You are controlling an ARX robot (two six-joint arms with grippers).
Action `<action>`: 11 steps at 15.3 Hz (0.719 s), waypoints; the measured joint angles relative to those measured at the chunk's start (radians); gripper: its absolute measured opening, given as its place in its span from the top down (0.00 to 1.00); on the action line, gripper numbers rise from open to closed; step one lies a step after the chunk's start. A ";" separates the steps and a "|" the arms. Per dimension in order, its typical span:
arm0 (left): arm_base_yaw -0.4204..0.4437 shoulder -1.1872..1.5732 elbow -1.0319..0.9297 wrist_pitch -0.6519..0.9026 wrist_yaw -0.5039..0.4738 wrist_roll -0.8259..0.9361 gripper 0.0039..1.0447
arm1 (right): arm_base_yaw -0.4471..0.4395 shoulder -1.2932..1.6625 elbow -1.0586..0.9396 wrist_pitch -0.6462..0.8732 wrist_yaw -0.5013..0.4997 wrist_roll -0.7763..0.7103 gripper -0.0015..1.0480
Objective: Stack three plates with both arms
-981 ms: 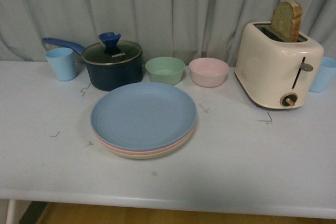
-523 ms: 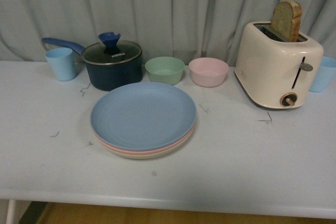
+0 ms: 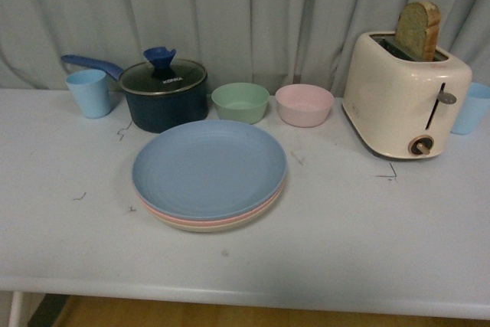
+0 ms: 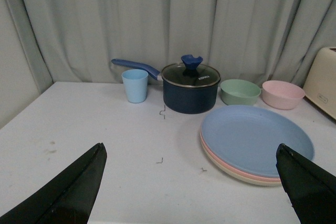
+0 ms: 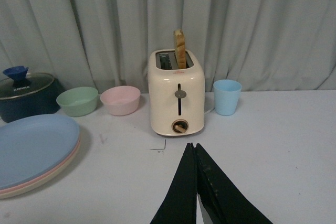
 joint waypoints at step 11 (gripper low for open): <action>0.000 0.000 0.000 0.000 0.000 0.000 0.06 | 0.000 -0.253 0.000 -0.261 -0.002 0.000 0.98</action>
